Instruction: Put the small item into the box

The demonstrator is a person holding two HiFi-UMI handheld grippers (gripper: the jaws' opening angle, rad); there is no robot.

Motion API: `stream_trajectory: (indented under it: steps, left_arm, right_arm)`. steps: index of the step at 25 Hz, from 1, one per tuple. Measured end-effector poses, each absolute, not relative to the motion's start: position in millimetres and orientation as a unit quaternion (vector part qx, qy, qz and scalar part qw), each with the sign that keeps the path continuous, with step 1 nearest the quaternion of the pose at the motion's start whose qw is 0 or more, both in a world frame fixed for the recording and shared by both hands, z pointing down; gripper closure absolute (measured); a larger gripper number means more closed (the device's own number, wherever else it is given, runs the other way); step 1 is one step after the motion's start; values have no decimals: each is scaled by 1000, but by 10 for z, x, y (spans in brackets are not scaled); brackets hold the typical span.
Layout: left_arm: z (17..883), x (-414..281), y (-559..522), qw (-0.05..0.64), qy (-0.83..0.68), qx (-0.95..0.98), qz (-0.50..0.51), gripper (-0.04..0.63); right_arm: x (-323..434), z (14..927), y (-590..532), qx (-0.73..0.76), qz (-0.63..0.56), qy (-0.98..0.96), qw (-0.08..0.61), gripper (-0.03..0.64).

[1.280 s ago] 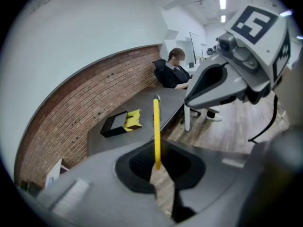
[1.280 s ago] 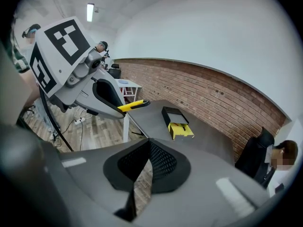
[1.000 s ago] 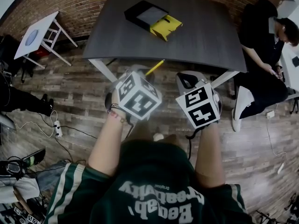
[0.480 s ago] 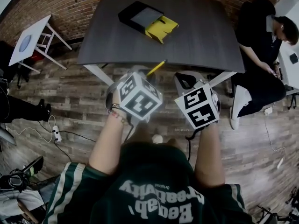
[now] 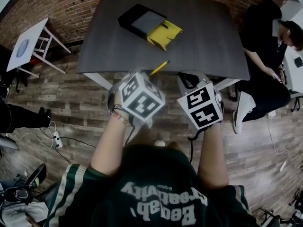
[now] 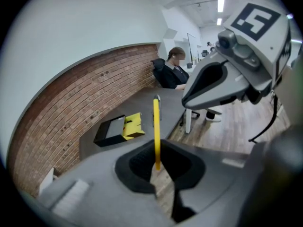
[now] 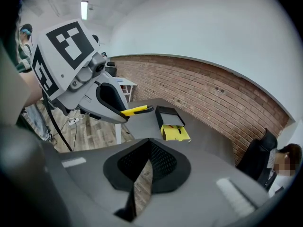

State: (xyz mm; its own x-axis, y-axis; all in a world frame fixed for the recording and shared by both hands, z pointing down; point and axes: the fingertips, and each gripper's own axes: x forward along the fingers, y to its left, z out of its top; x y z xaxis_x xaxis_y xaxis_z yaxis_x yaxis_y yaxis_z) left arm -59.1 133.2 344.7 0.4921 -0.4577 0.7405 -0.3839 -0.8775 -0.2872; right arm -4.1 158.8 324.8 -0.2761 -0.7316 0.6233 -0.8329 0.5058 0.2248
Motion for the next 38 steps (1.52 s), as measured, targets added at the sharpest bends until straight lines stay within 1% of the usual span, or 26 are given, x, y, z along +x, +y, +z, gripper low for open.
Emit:
stream_trajectory:
  steps: [18, 38]
  left_arm:
    - [3512, -453, 137, 33, 226, -867, -443, 568]
    - [3475, -348, -1023, 43, 198, -873, -443, 568]
  right_arm:
    - [47, 3311, 400, 488, 84, -792, 357, 611]
    - [83, 3230, -772, 502, 86, -783, 356, 611]
